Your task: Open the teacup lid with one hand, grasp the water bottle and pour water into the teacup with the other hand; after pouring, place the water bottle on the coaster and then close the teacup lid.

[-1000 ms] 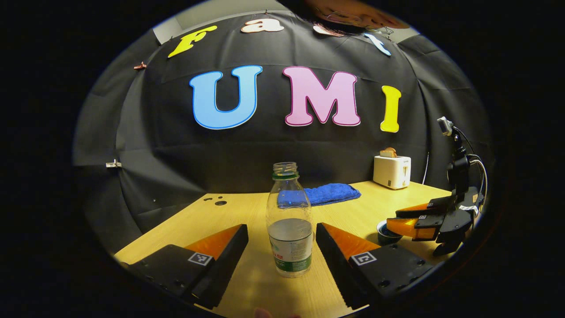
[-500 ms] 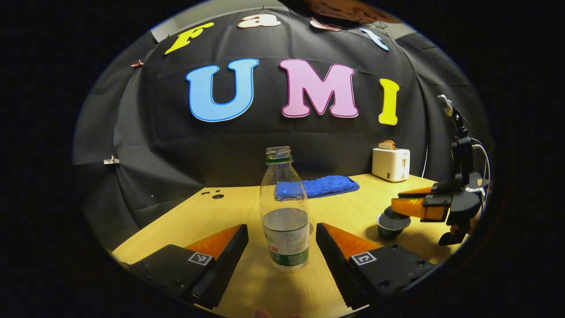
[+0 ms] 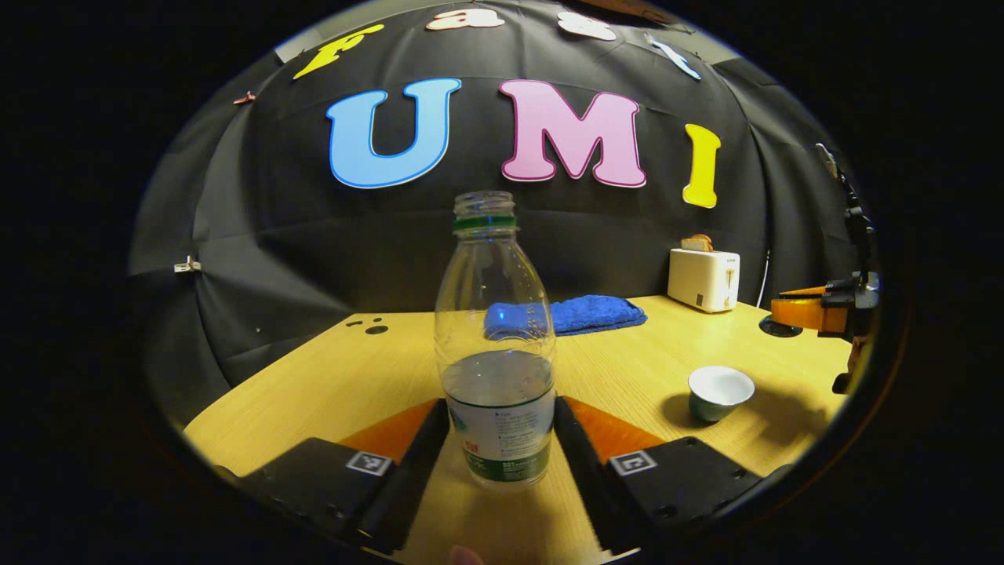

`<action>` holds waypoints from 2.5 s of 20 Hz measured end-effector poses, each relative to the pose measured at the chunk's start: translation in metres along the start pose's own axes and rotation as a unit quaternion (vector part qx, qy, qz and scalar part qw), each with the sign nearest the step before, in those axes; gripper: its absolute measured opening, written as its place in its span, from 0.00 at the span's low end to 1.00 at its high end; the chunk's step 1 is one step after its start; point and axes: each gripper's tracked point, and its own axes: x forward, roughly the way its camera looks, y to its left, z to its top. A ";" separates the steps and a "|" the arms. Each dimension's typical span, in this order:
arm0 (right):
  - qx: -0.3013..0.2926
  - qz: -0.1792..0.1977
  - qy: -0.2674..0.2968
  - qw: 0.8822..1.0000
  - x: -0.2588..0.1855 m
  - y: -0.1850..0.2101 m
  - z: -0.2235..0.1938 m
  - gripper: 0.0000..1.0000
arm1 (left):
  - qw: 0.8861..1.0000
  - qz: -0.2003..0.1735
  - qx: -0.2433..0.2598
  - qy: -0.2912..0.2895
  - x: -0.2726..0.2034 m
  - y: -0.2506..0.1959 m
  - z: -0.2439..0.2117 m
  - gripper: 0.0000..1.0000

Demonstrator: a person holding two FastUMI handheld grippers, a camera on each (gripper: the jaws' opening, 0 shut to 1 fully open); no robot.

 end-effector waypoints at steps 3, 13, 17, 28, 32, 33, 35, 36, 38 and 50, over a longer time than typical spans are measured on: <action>-0.004 -0.007 -0.002 1.000 -0.003 -0.008 0.001 0.22 | 1.000 -0.011 0.009 0.003 -0.001 -0.006 0.002 0.79; -0.012 -0.018 -0.009 1.000 -0.008 -0.020 0.003 0.32 | 0.963 0.009 0.263 -0.052 0.010 -0.017 0.049 0.73; -0.010 -0.028 -0.014 0.999 -0.009 -0.036 0.007 0.30 | 0.929 -0.023 0.368 -0.028 0.011 -0.044 0.036 0.74; -0.003 -0.038 -0.023 0.999 -0.016 -0.059 0.004 0.32 | 0.819 -0.029 0.573 -0.005 0.014 -0.073 0.024 0.73; -0.003 -0.033 -0.022 0.999 -0.016 -0.058 0.003 0.32 | 0.788 -0.023 0.615 -0.004 0.016 -0.074 0.024 0.73; -0.005 -0.033 -0.022 0.999 -0.016 -0.058 0.002 0.27 | 0.781 -0.022 0.624 -0.003 0.017 -0.073 0.024 0.73; -0.008 -0.033 -0.023 0.999 -0.016 -0.058 0.003 0.32 | 0.766 -0.023 0.643 0.001 0.019 -0.071 0.023 0.73; -0.010 -0.032 -0.024 0.999 -0.015 -0.057 0.003 0.32 | 0.756 -0.023 0.654 0.001 0.020 -0.071 0.021 0.73; -0.014 -0.029 -0.024 0.999 -0.015 -0.056 0.003 0.32 | 0.735 -0.025 0.678 0.001 0.022 -0.070 0.021 0.73; -0.024 -0.023 -0.032 0.999 -0.016 -0.052 0.003 0.27 | 0.646 -0.033 0.763 -0.004 0.036 -0.058 0.027 0.74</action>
